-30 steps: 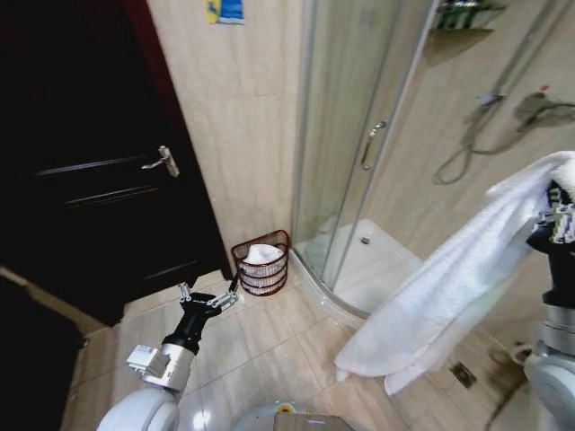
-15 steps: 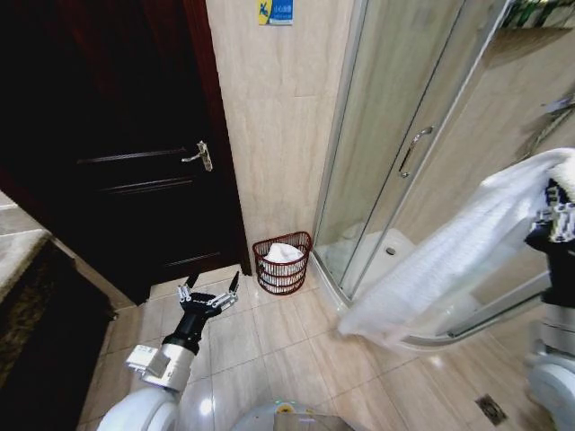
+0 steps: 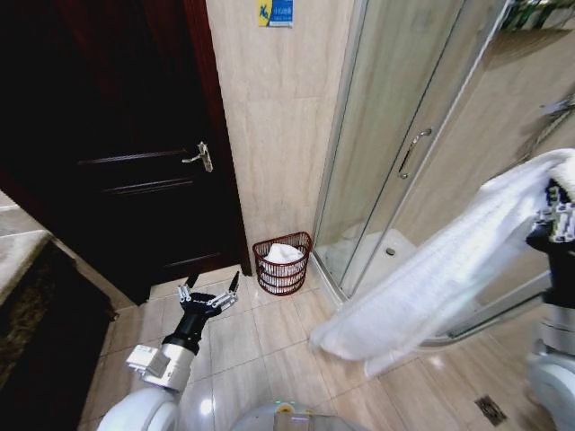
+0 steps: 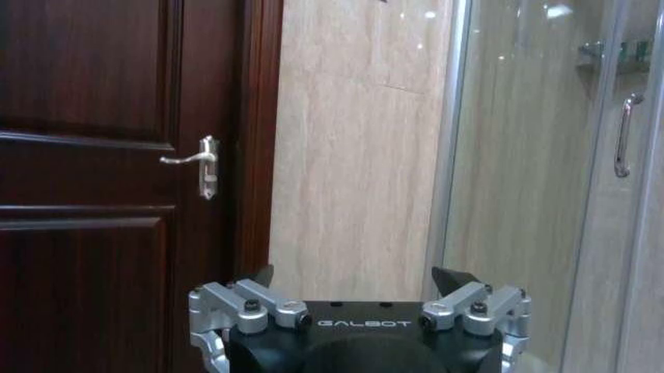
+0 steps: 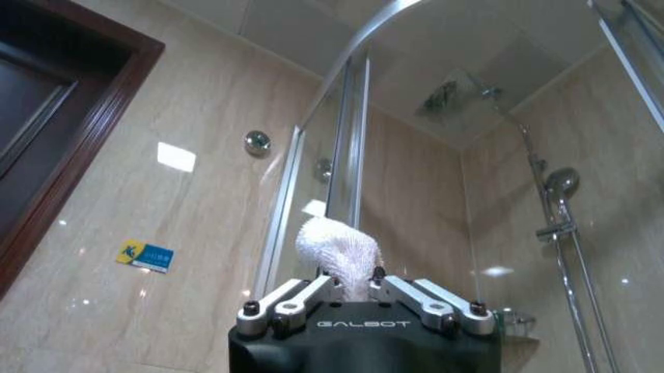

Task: Discard the used towel into the hamper.

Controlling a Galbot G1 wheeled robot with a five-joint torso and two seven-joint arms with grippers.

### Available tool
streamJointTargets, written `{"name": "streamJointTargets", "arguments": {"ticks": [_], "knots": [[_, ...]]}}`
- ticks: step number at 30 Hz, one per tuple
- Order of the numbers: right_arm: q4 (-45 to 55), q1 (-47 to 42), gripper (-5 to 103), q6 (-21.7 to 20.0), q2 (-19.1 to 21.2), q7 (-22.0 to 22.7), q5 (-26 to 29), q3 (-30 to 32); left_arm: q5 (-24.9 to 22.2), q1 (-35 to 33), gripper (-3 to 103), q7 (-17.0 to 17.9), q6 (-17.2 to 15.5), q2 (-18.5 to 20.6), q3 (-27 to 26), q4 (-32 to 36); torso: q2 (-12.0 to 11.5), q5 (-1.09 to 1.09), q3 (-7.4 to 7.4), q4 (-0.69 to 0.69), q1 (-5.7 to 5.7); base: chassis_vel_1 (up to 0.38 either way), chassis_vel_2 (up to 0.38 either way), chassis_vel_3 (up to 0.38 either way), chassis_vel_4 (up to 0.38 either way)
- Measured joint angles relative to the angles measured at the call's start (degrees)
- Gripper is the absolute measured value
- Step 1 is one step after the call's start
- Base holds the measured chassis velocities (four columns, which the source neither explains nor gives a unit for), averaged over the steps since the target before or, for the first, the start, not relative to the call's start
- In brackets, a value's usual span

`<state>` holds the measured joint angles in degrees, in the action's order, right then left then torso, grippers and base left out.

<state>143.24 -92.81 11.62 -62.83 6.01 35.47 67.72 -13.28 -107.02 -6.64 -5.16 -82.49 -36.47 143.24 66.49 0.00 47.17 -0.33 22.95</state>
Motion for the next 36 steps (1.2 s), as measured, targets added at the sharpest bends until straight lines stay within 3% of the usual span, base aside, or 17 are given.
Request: {"name": "streamJointTargets", "arguments": {"ticks": [36], "knots": [[0.0, 0.4, 7, 0.7, 0.2, -0.6, 0.8, -0.4, 0.0, 0.0, 99, 0.0, 0.0, 0.0, 0.0, 0.0, 0.0, 0.00, 0.02, 0.00, 0.00, 0.015, 0.016, 0.016, 0.015]]}}
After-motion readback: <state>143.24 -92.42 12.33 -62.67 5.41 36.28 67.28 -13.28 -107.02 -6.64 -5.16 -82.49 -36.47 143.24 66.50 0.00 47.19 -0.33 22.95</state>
